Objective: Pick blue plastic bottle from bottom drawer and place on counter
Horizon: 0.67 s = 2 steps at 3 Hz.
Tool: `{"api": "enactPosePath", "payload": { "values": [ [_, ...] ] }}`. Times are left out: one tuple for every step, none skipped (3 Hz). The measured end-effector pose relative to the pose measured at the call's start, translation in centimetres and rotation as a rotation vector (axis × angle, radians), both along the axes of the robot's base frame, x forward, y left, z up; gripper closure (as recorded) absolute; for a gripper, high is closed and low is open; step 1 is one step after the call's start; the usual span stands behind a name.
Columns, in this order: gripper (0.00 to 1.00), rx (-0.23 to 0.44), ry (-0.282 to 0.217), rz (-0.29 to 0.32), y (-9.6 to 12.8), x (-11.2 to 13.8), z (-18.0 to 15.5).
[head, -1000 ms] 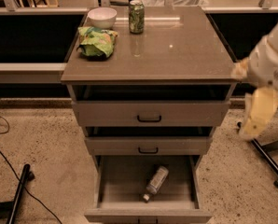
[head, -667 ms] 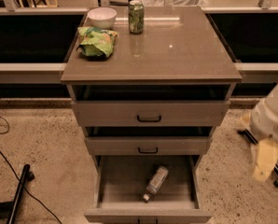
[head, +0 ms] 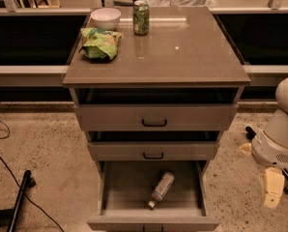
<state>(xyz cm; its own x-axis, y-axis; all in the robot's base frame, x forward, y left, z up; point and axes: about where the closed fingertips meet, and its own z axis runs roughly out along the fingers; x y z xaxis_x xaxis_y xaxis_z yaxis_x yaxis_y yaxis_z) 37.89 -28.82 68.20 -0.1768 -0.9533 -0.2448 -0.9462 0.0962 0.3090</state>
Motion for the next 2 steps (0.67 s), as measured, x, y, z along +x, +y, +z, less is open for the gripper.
{"api": "enactPosePath", "payload": {
  "values": [
    [0.00, -0.047, 0.011, 0.069, 1.7, 0.7, -1.9],
    [0.00, 0.037, -0.007, 0.075, 2.2, 1.1, -7.9]
  ]
}}
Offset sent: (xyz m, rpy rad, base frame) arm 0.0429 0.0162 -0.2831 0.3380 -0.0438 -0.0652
